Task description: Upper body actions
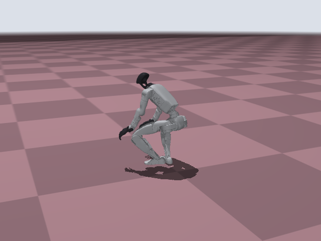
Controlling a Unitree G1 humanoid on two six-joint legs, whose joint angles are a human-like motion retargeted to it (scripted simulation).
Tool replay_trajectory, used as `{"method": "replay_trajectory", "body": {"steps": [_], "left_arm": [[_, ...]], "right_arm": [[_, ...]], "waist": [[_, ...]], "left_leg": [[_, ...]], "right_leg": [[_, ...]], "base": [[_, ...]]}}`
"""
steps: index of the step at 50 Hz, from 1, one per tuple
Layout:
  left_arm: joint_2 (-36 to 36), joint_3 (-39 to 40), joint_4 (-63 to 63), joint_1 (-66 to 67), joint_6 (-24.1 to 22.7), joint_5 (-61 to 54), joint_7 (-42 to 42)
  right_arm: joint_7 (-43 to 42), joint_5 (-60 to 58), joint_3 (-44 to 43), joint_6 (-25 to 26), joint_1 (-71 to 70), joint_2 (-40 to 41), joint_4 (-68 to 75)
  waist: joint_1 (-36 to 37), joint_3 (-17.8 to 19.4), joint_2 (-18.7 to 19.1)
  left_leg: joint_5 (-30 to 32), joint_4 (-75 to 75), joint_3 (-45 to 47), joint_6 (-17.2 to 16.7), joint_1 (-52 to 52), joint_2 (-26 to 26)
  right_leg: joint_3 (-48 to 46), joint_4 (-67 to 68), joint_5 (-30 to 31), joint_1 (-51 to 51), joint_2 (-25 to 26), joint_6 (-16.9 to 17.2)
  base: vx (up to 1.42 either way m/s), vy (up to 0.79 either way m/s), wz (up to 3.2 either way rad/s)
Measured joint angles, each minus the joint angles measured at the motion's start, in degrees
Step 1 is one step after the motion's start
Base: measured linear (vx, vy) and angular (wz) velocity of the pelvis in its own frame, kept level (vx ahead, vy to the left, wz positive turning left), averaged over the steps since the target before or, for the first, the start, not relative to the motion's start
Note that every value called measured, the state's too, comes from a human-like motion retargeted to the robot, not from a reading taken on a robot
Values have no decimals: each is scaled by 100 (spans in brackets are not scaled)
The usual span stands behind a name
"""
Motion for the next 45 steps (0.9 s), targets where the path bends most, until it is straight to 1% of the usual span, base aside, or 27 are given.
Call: {"method": "replay_trajectory", "body": {"steps": [2, 5, 8, 11, 15, 19, 22, 27, 33, 37, 41, 45], "left_arm": [[43, 6, 7, 176, 20, -51, 217], [125, -60, 24, 478, 26, -35, 525], [351, -262, 41, 834, 68, -48, 813], [450, -215, 52, 1139, 142, 26, 1078], [467, -82, 121, 1240, 136, 161, 1441], [564, -141, 143, 1231, 155, 292, 1592], [624, -204, 174, 1263, 107, 472, 1623], [722, -336, 325, 1373, 144, 1070, 1887], [845, -407, 407, 1516, 371, 1712, 2090], [813, -307, 438, 1556, 389, 1464, 2025], [766, -288, 424, 1569, 272, 1082, 1835], [827, -443, 388, 1579, 161, 1297, 1820]], "right_arm": [[-233, 39, 113, -80, 100, 47, 26], [-401, 155, 340, -180, 276, 106, 89], [-600, 298, 675, -243, 457, 123, 124], [-929, 244, 836, -258, 599, 212, 200], [-1528, 61, 903, -205, 597, 327, 300], [-1592, -60, 931, -239, 530, 383, 279], [-1650, -189, 974, -217, 513, 379, 285], [-1605, -232, 1063, -204, 602, 398, 389], [-1362, -243, 1072, -196, 729, 489, 473], [-1306, -265, 1034, -116, 743, 578, 535], [-1289, -298, 1048, -98, 737, 596, 555], [-1354, -502, 1108, -55, 751, 553, 625]], "waist": [[5, 0, 17], [-57, 0, 45], [-168, 0, -25], [-262, 0, -129], [-317, 0, -229], [-361, 0, -311], [-377, 0, -330], [-386, 0, -296], [-440, 0, -270], [-467, 0, -277], [-470, 0, -277], [-460, 0, -258]], "left_leg": [[-249, 600, -122, 79, 0, 109], [-621, 1416, -221, 329, 0, 228], [-880, 2022, -462, 334, 0, 328], [-974, 2327, -597, 335, 1, 348], [-783, 2089, -518, 335, 8, 322], [-489, 1665, -382, 334, 0, 332], [-403, 1542, -336, 334, 0, 337], [-552, 1830, -435, 336, 16, 391], [-818, 2357, -672, 336, 27, 472], [-812, 2355, -689, 334, 24, 477], [-689, 2165, -625, 334, 19, 474], [-613, 2063, -585, 334, 20, 469]], "right_leg": [[36, 655, -309, -4, -74, -153], [214, 1578, -771, -4, -226, -164], [409, 2324, -1196, -4, -332, -164], [549, 2714, -1419, -4, -398, -164], [520, 2517, -1292, -4, -360, -164], [404, 2108, -1047, -4, -299, -164], [379, 1981, -961, -4, -275, -164], [460, 2219, -1032, -4, -273, -164], [593, 2672, -1192, -4, -300, -164], [573, 2633, -1142, -4, -266, -164], [501, 2437, -1025, -4, -219, -164], [486, 2368, -997, -4, -216, -164]], "base": [[10, 9, -9], [16, 16, 4], [14, 8, 12], [2, 8, 12], [-4, -2, 0], [-9, -3, 0], [-5, 0, 0], [2, 2, -3], [3, 3, -5], [0, 0, 0], [-6, -1, -5], [-1, 0, 0]]}}
